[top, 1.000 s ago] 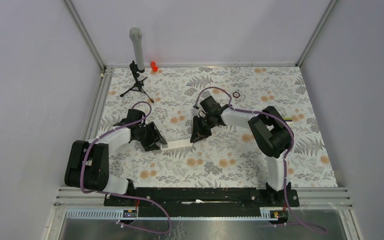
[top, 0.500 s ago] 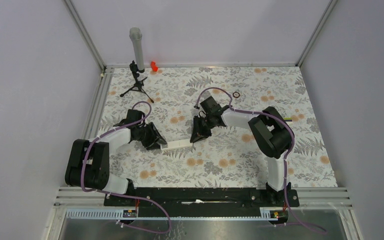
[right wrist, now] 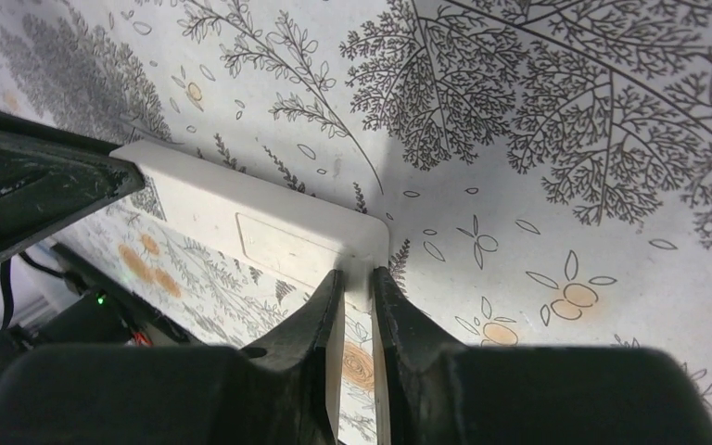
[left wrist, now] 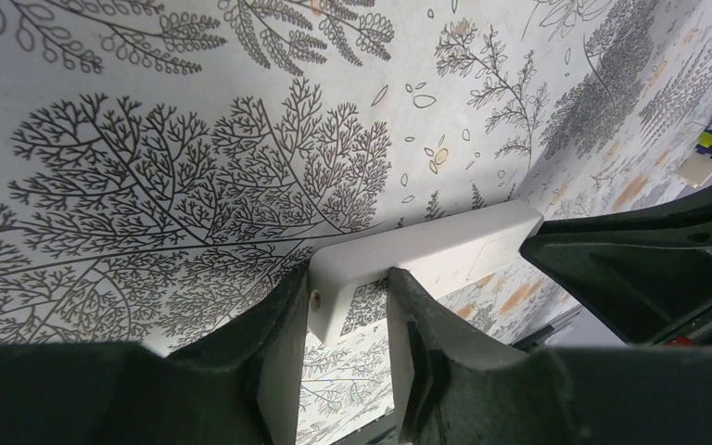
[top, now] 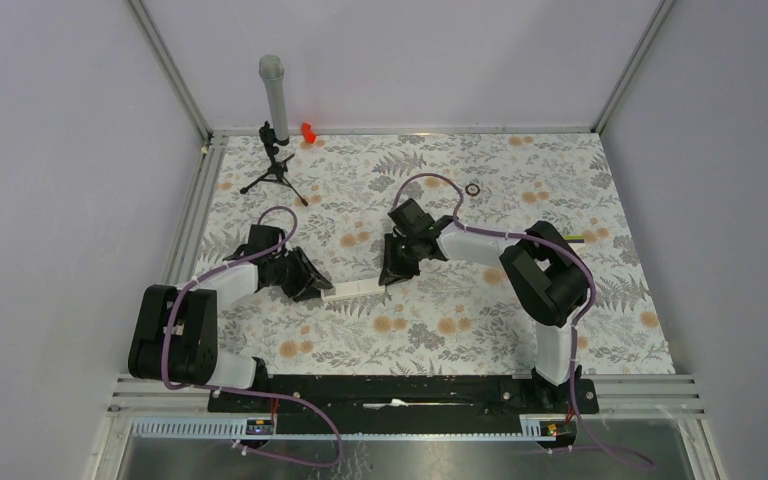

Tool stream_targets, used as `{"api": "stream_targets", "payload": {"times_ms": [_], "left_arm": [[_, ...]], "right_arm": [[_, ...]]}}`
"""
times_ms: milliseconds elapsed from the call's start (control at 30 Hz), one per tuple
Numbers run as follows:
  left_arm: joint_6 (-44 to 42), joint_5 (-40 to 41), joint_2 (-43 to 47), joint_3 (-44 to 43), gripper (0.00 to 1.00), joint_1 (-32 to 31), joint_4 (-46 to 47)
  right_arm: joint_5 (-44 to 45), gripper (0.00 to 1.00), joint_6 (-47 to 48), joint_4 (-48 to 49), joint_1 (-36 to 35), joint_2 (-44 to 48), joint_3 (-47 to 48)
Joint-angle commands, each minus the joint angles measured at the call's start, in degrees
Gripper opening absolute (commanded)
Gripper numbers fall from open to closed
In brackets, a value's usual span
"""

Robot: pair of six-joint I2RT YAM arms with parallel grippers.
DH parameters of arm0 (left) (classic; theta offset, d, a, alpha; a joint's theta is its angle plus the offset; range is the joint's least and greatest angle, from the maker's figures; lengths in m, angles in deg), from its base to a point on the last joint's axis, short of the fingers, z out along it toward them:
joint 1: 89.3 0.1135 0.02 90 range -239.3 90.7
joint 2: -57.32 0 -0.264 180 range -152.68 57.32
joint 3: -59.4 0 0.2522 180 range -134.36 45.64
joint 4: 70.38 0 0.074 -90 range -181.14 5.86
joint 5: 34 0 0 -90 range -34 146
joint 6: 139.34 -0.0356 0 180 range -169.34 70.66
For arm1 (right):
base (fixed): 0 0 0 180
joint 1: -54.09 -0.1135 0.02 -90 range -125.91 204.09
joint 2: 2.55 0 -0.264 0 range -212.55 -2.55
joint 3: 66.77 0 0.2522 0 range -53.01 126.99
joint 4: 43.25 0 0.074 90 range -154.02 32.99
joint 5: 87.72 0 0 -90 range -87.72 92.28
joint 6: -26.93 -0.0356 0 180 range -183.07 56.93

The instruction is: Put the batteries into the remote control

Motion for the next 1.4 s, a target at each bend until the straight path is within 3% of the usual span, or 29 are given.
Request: {"api": "stream_targets", "payload": {"times_ms": [0, 367, 600, 933, 1067, 1233, 1367], "left_arm": [[3.39, -2.25, -1.90, 3.07, 0.32, -1.54, 4.80], [7.27, -3.86, -1.98, 5.64, 0.30, -2.66, 10.85], [7.80, -3.46, -0.68, 7.11, 0.28, -3.14, 11.58], [2.95, 6.19, 4.71, -1.19, 0.32, -3.06, 0.38], [-0.10, 11.01, 6.52, -7.13, 0.41, -3.06, -5.94], [-2.95, 16.01, 9.24, -14.22, 0.61, -2.92, -12.37], [-5.86, 21.45, 12.04, -19.03, 0.77, -2.42, -17.92]], "right_arm": [[6.56, 0.19, -5.81, 2.53, -8.10, -6.10, -2.49], [14.19, 0.21, -11.41, -4.17, -13.88, -10.02, 5.12], [12.80, 0.22, -13.76, -2.30, -15.56, -11.01, 5.27], [15.71, 0.35, -9.50, -2.43, -10.77, -1.45, 1.02], [13.41, 0.42, -5.78, -2.53, -6.05, 5.55, 0.66], [11.61, 0.58, -2.25, -2.97, 0.23, 15.56, -0.57], [13.08, 0.64, 2.63, -7.54, 3.54, 22.32, 0.09]]}}
